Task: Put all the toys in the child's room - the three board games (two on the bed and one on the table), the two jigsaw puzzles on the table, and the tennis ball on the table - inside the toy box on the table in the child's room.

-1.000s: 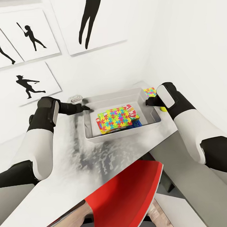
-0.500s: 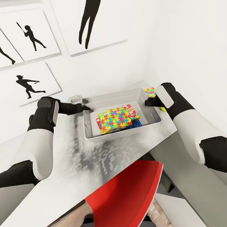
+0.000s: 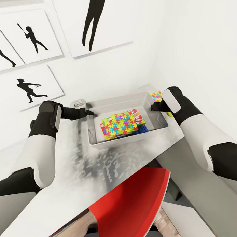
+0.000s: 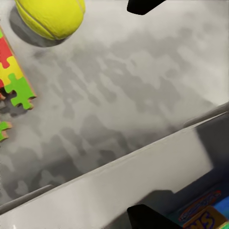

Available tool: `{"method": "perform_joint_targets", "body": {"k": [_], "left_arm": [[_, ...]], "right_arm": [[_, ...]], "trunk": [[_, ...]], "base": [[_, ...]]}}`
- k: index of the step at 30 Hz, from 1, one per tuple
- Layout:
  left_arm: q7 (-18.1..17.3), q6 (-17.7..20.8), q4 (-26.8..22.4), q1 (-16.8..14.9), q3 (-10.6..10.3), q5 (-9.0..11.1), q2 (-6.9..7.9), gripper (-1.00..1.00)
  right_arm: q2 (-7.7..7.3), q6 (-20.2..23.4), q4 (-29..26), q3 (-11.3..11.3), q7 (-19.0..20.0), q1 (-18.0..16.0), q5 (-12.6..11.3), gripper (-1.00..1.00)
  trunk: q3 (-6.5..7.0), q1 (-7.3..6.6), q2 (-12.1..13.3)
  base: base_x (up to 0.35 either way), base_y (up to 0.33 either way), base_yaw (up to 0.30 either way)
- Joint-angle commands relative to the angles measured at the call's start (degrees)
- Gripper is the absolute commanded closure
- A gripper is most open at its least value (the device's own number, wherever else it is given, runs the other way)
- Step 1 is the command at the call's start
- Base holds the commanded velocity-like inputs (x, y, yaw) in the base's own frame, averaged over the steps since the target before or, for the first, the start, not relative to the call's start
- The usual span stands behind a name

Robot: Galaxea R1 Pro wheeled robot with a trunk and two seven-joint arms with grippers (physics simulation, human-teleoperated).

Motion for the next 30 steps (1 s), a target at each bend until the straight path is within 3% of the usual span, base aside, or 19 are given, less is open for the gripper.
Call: {"method": "perform_joint_targets", "body": {"k": [1,21,30], "left_arm": [[-0.53,0.23,-0.04,-0.06,0.3,-0.6,-0.09,-1.0],[-0.53,0.23,-0.04,-0.06,0.38,-0.52,-0.01,-1.0],[-0.57,0.23,-0.04,-0.06,0.38,-0.43,0.0,-1.0]], "right_arm": [[-0.09,0.14,-0.05,0.4,-0.49,-0.04,-0.61,-1.0],[-0.02,0.14,-0.02,0.4,-0.56,-0.12,-0.59,-1.0],[0.03,0.04,2.87,0.46,-0.5,-0.13,-0.45,-1.0]], "trunk": [[-0.09,0.03,-0.1],[-0.09,0.03,-0.1],[-0.09,0.03,-0.1]], "base": [[0.0,0.0,0.0],[0.0,0.0,0.0],[0.0,0.0,0.0]]}}
